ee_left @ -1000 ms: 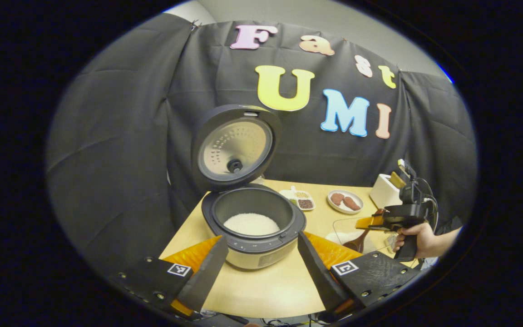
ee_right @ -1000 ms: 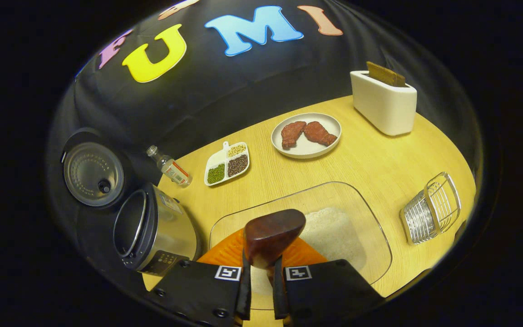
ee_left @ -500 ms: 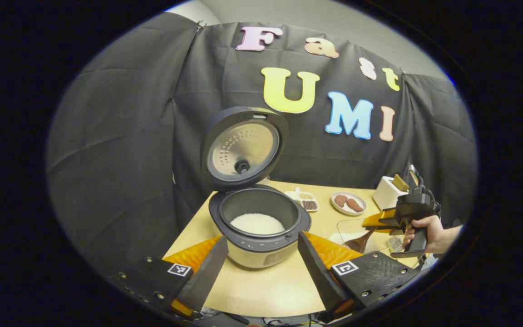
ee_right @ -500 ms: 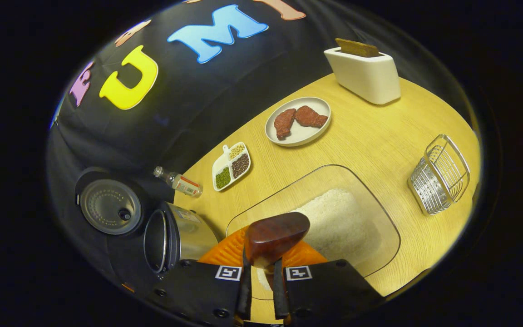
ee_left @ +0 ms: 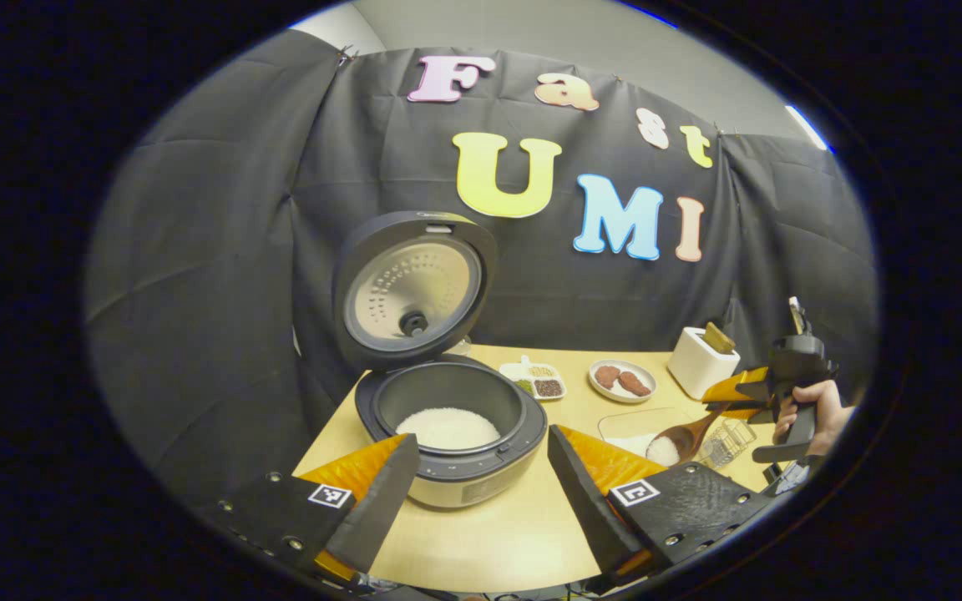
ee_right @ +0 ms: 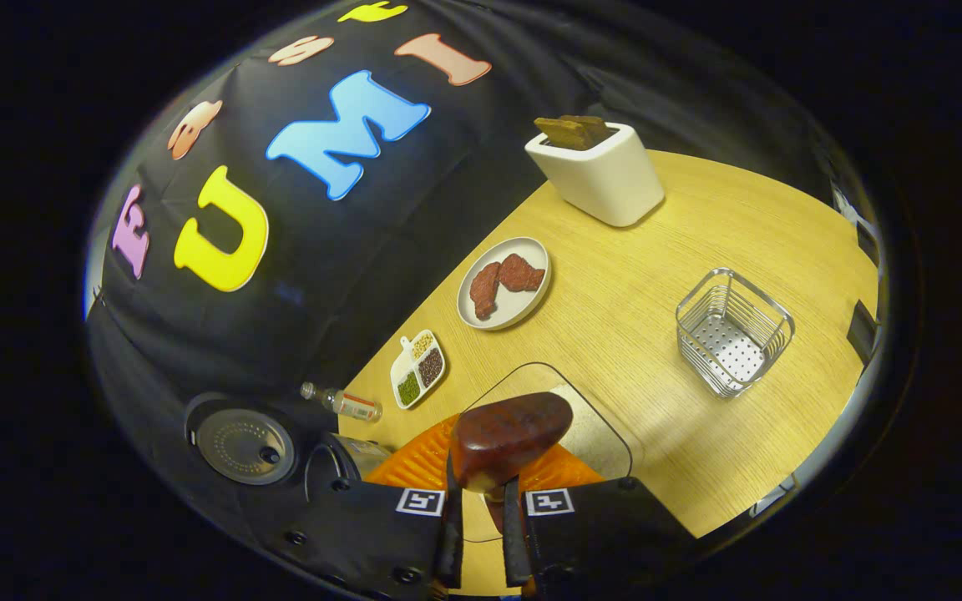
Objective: Close the left gripper, press the button to open the rice cooker; take a wooden spoon from the chopstick holder with the right hand, scoop a spoonful of rice and pour it into the rice cooker, then put the wooden spoon back into the chopstick holder.
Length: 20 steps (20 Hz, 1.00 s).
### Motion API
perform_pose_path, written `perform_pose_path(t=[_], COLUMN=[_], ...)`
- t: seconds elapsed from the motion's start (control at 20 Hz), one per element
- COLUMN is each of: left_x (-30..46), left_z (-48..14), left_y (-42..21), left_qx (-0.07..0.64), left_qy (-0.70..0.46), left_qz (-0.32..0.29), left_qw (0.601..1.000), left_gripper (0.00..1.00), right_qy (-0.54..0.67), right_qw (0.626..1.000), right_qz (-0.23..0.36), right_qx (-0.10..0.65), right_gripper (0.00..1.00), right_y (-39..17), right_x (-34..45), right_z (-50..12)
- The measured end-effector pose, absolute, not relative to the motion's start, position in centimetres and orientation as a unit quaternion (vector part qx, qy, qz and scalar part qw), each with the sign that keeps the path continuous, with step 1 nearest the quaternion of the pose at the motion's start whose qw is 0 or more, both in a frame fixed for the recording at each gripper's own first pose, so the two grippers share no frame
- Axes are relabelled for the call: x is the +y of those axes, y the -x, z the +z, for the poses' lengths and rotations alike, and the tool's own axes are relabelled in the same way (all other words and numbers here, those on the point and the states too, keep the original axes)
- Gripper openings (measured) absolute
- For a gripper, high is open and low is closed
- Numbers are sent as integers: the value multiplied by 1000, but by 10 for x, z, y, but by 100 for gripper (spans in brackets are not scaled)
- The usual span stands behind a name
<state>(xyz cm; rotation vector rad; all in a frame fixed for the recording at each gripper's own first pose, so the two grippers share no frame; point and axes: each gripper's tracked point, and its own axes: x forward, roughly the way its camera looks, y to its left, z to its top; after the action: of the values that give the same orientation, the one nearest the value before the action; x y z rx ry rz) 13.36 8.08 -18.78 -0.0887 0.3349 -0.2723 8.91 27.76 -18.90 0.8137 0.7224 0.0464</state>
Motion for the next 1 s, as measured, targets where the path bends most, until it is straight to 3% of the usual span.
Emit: perform_pose_path(t=[0.45,0.7,1.0], left_x=[66,74,93], left_z=[-191,-200,-202], left_y=[-140,-142,-135], left_qx=[161,169,167], left_qy=[49,62,59], left_qz=[-152,-140,-116], left_qw=[974,974,977], left_gripper=[96,96,96], right_qy=[-521,-543,-557], right_qw=[796,785,764], right_qz=[-1,30,93], right_qx=[310,296,311], right_gripper=[21,17,21], right_y=[-87,-96,-111], right_x=[266,285,351], right_z=[-142,-106,-78])
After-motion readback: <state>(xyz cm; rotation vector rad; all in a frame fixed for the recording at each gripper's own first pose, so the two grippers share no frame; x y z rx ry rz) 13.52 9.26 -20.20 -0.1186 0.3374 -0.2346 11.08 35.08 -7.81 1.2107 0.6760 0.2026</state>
